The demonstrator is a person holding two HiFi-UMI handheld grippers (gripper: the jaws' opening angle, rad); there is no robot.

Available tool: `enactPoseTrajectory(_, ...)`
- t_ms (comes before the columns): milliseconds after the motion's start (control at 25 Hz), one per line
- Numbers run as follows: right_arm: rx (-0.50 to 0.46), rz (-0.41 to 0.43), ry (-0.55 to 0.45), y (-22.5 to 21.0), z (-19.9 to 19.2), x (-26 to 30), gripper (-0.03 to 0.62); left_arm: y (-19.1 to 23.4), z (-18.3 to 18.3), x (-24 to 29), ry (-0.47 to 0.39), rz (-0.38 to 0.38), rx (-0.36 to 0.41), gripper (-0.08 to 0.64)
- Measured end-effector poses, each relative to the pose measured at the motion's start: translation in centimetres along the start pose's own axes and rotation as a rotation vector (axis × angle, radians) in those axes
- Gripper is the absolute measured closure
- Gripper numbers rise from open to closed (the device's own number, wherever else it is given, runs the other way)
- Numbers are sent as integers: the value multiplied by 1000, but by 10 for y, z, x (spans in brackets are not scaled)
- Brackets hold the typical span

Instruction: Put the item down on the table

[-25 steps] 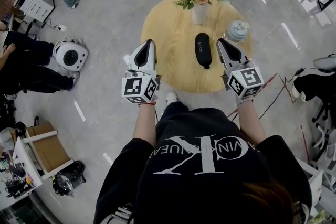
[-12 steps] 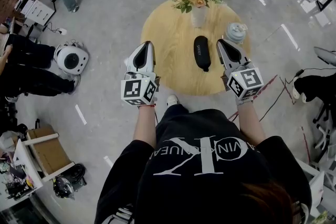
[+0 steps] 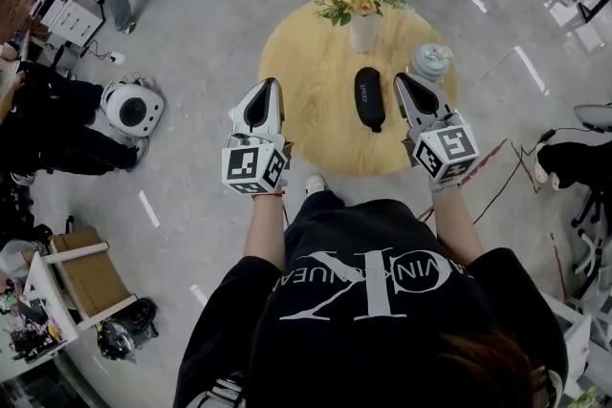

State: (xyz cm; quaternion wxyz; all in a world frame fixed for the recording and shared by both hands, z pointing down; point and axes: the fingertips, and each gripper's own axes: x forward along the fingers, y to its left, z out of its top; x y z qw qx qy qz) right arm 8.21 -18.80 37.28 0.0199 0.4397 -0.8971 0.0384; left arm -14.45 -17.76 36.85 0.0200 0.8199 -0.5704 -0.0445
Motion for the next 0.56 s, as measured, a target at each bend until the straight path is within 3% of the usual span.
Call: enactPoseTrajectory(560, 9, -5, 10, 1, -5, 0, 569, 1, -2, -2, 6, 2, -2, 549)
